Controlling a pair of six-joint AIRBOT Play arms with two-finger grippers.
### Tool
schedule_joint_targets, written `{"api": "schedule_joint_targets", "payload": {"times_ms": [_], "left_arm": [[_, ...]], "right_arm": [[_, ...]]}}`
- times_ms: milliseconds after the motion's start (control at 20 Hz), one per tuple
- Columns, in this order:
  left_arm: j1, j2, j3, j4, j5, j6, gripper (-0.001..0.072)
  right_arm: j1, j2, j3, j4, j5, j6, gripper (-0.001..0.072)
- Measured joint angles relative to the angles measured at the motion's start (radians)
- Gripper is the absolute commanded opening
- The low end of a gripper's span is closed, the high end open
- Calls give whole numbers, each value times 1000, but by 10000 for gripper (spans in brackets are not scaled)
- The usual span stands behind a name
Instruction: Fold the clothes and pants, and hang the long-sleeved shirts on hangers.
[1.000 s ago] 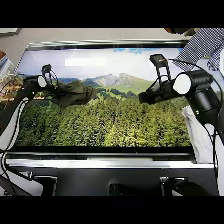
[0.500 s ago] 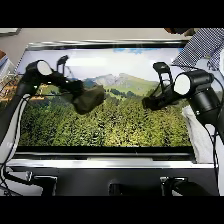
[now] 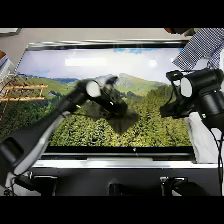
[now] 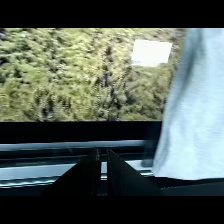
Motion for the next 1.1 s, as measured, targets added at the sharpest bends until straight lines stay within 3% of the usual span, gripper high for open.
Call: {"api": "schedule_joint_targets", "payload": {"times_ms": [50,100,150,200,400,550,700,800,850,900,950,1100], "left_arm": [[-29,-24,0,-3,1,-8,341],[-50,-42,0,-3,0,-16,456],[-62,-50,0,-4,-3,-24,476],[-66,-51,0,-5,-11,-26,476],[-11,19,0,16,-64,3,476],[77,120,0,106,-133,19,476],[185,228,0,212,-210,25,476],[255,286,0,257,-248,31,475],[286,308,0,270,-260,33,475],[316,325,0,281,-269,35,475],[342,337,0,291,-278,35,475],[391,351,0,306,-289,37,475]], "right_arm": [[0,5,0,-21,4,0,99],[0,9,0,-34,3,1,101],[0,12,0,-40,-8,4,148],[0,14,0,-42,-34,4,240],[0,17,0,60,-231,4,256],[-23,16,19,90,-369,3,371],[-174,15,45,150,-413,-23,372],[-345,13,17,312,-418,-61,374],[-430,11,-21,415,-416,-80,425],[-511,11,-77,523,-405,-99,520],[-571,11,-142,607,-390,-115,560],[-658,10,-374,782,-357,-150,559]]}}
